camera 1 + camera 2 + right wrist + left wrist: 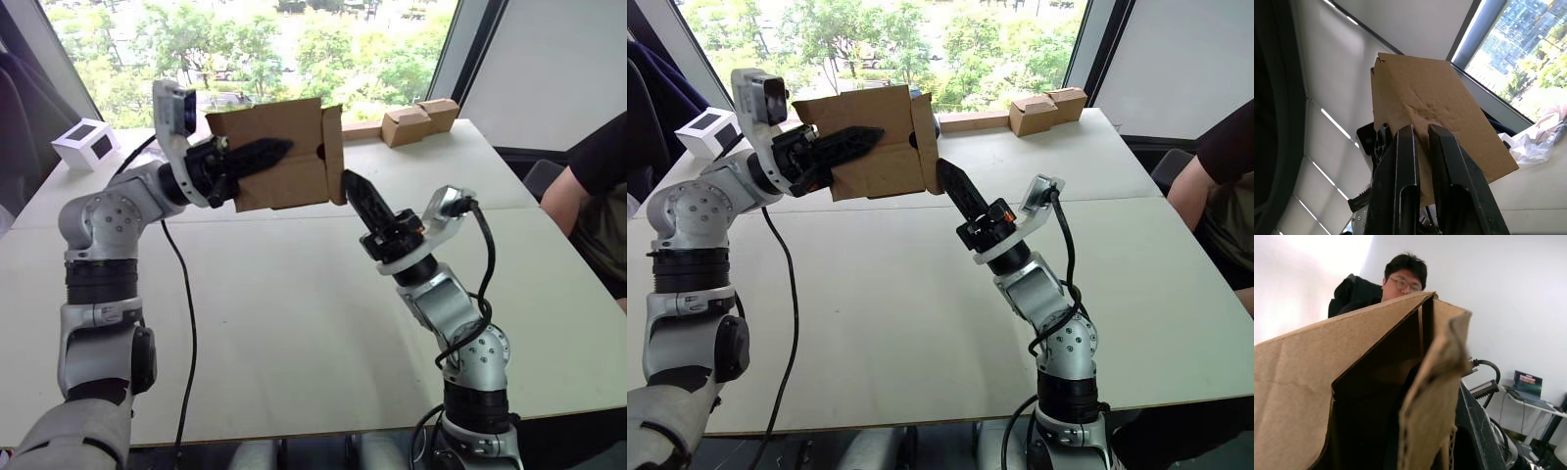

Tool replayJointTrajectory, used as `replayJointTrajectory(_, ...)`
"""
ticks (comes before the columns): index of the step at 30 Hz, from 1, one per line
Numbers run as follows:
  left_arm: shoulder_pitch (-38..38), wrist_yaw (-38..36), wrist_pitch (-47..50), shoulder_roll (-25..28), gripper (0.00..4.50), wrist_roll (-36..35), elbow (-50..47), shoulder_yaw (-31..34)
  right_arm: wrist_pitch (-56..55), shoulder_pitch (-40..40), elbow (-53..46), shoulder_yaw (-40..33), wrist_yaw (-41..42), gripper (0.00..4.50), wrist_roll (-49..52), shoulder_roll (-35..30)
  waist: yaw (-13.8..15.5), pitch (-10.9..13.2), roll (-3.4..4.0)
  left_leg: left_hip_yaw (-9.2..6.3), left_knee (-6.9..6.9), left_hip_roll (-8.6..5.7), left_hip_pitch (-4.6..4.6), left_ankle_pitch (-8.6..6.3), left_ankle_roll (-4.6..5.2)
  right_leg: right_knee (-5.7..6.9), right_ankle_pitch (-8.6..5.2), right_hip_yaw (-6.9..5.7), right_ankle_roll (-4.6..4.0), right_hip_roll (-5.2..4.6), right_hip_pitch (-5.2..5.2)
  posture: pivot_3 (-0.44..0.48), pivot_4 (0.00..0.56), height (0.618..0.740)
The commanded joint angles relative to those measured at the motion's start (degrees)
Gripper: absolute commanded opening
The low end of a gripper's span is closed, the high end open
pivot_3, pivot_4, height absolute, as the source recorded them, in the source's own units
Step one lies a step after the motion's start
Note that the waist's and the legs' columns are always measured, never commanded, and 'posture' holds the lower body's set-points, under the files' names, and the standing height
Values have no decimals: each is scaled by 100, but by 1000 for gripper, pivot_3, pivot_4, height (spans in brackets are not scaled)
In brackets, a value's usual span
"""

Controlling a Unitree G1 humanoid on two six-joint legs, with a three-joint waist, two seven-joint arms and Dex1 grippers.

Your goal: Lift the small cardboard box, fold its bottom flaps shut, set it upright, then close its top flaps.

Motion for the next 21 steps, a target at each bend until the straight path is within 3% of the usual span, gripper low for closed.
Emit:
replayJointTrajectory(1, -56, -51, -62, 25, 0, -45, -132, 20, -86, -56, -135, 13, -28, 411, -34, 87, 0, 0, 0, 0, 0, 0, 0, 0, 0, 0, 0, 0, 0, 0, 0, 0, 150, 737)
replayJointTrajectory(21, 60, -91, -74, 55, 0, 10, -231, -12, -68, -153, -59, 55, -48, 411, -87, 206, -2, 0, 0, 0, 0, 0, 0, 0, 0, 0, 0, 0, 0, 0, 0, 0, 150, 737)
